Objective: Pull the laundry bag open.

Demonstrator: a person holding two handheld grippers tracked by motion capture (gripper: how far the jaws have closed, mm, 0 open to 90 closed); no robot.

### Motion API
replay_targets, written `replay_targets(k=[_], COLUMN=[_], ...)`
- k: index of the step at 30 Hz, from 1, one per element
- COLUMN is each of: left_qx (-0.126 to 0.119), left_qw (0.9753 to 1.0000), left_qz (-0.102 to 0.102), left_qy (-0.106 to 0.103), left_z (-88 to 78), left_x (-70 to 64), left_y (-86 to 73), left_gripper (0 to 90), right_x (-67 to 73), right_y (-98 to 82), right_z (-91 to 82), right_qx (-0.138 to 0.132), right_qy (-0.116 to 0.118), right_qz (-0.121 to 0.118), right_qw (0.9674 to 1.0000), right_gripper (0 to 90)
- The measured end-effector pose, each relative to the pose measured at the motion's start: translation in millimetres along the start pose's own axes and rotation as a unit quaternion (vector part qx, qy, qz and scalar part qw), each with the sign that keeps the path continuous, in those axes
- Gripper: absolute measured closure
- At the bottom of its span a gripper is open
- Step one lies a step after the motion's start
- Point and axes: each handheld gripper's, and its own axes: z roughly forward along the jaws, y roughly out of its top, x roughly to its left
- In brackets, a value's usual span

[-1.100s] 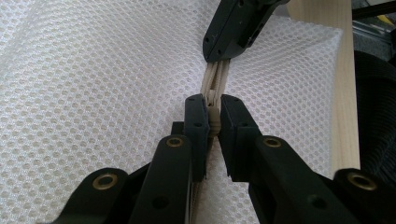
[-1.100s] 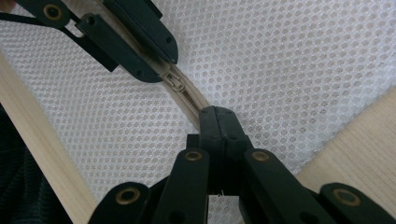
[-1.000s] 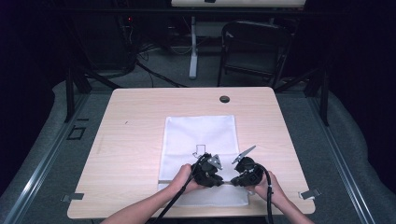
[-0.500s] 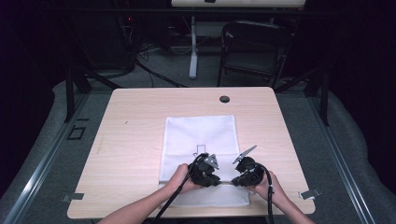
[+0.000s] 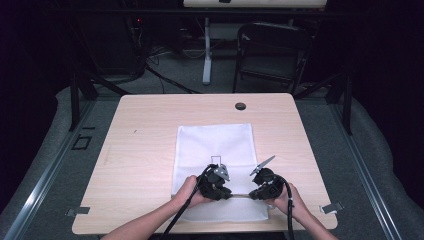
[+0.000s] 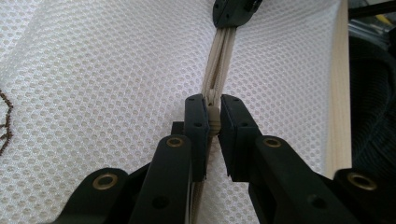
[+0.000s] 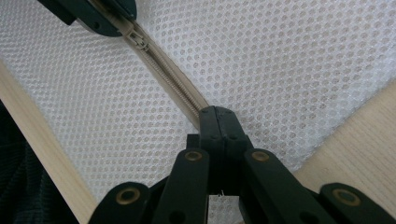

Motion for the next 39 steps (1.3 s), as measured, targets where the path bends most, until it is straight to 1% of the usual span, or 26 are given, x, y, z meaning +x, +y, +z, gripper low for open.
replay_targets(k=[2,3,4,5,6,8,10,11,12,14,15,18,20,21,23,25,27,28,29,31,34,35,36,37,38,39], left_qx=[0.000,0.002,-0.002,0.000,0.000,-0.001,0.001,-0.001,0.003,-0.003,0.000,0.001,-0.002,0.002,0.003,-0.001,0.002,0.005,0.001,-0.002,0.001,-0.001,0.000,0.002,-0.003,-0.002], left_qw=[1.0000,1.0000,1.0000,1.0000,1.0000,1.0000,1.0000,1.0000,1.0000,1.0000,1.0000,1.0000,1.0000,1.0000,1.0000,1.0000,1.0000,1.0000,1.0000,0.9999,0.9999,0.9999,0.9999,0.9999,0.9998,0.9998], left_qz=[0.003,0.001,0.000,0.001,0.001,0.001,0.001,0.000,0.002,0.001,0.000,-0.002,-0.005,-0.001,-0.001,-0.005,-0.006,-0.006,-0.008,-0.011,-0.011,-0.014,-0.016,-0.016,-0.019,-0.017], left_qy=[-0.001,0.000,-0.003,-0.001,-0.003,-0.005,-0.001,-0.004,-0.002,-0.006,-0.003,-0.003,-0.005,0.001,0.001,-0.003,-0.003,0.002,-0.004,-0.007,-0.001,-0.007,-0.001,0.000,-0.005,-0.006], left_z=[-0.3,-1.1,-1.3,-2.0,-2.2,-3.1,-3.5,-3.5,-3.7,-4.1,-5.1,-7.2,-7.8,-8.5,-9.4,-9.8,-11.6,-12.7,-13.3,-14.8,-17.8,-18.5,-19.4,-20.3,-20.4,-20.6], left_x=[0.1,0.1,0.5,0.5,0.6,0.8,0.3,0.0,-0.2,0.1,0.4,0.8,0.9,0.3,0.4,1.0,1.6,2.1,3.1,3.1,3.5,4.7,4.8,5.1,5.3,5.1], left_y=[-0.6,-0.9,-1.5,-1.7,-2.6,-3.2,-3.5,-3.7,-3.7,-4.9,-5.4,-7.5,-8.6,-8.7,-9.8,-11.7,-13.6,-14.5,-15.7,-17.3,-19.5,-20.9,-21.8,-22.7,-23.6,-23.8], left_gripper=[81.6,81.6,81.6,81.6,81.6,81.6,81.6,81.6,81.6,81.6,81.6,81.6,81.6,81.6,81.6,81.6,81.6,81.6,81.6,81.6,81.6,81.6,81.6,81.6,81.6,81.5], right_x=[0.0,-0.1,-0.7,-1.3,-1.7,-2.1,-1.8,-1.8,-1.0,-0.9,-1.5,-2.0,-2.2,-2.2,-2.3,-2.6,-3.2,-3.2,-3.5,-3.7,-4.5,-3.9,-4.3,-4.5,-5.3,-5.4], right_y=[0.0,-0.1,-0.5,-0.9,-0.6,-0.7,-1.1,-1.2,-1.9,-2.1,-1.7,-2.2,-2.3,-2.2,-2.3,-2.6,-2.6,-3.0,-3.0,-3.2,-3.5,-4.6,-4.8,-4.9,-4.2,-4.4], right_z=[-0.2,-0.4,-0.9,-0.5,-1.4,-1.9,-1.9,-1.8,-0.7,-0.8,-1.7,-2.2,-2.3,-2.3,-2.5,-2.7,-3.2,-3.0,-3.3,-3.5,-4.0,-2.7,-2.8,-2.9,-4.4,-4.0], right_qx=[0.001,0.002,0.004,0.003,0.009,0.012,0.010,0.010,0.002,0.002,0.008,0.009,0.010,0.010,0.011,0.012,0.014,0.012,0.013,0.013,0.015,0.005,0.004,0.005,0.014,0.011], right_qy=[0.000,-0.001,-0.004,-0.007,-0.006,-0.006,-0.007,-0.007,-0.006,-0.006,-0.008,-0.007,-0.008,-0.008,-0.009,-0.010,-0.006,-0.008,-0.007,-0.008,-0.009,-0.007,-0.006,-0.006,-0.009,-0.006], right_qz=[0.000,0.000,-0.001,-0.003,-0.005,-0.006,-0.004,-0.003,0.004,0.005,-0.001,0.000,0.000,0.000,0.000,0.000,-0.001,0.001,0.000,0.001,0.001,0.009,0.010,0.011,0.004,0.006], right_qw=[1.0000,1.0000,1.0000,1.0000,0.9999,0.9999,0.9999,0.9999,1.0000,1.0000,0.9999,0.9999,0.9999,0.9999,0.9999,0.9999,0.9999,0.9999,0.9999,0.9999,0.9998,0.9999,0.9999,0.9999,0.9999,0.9999], right_gripper=[90.0,90.0,90.0,90.0,90.0,90.0,90.0,90.0,90.0,90.0,90.0,90.0,90.0,90.0,90.0,90.0,90.0,90.0,90.0,90.0,90.0,90.0,90.0,90.0,90.0,90.0])
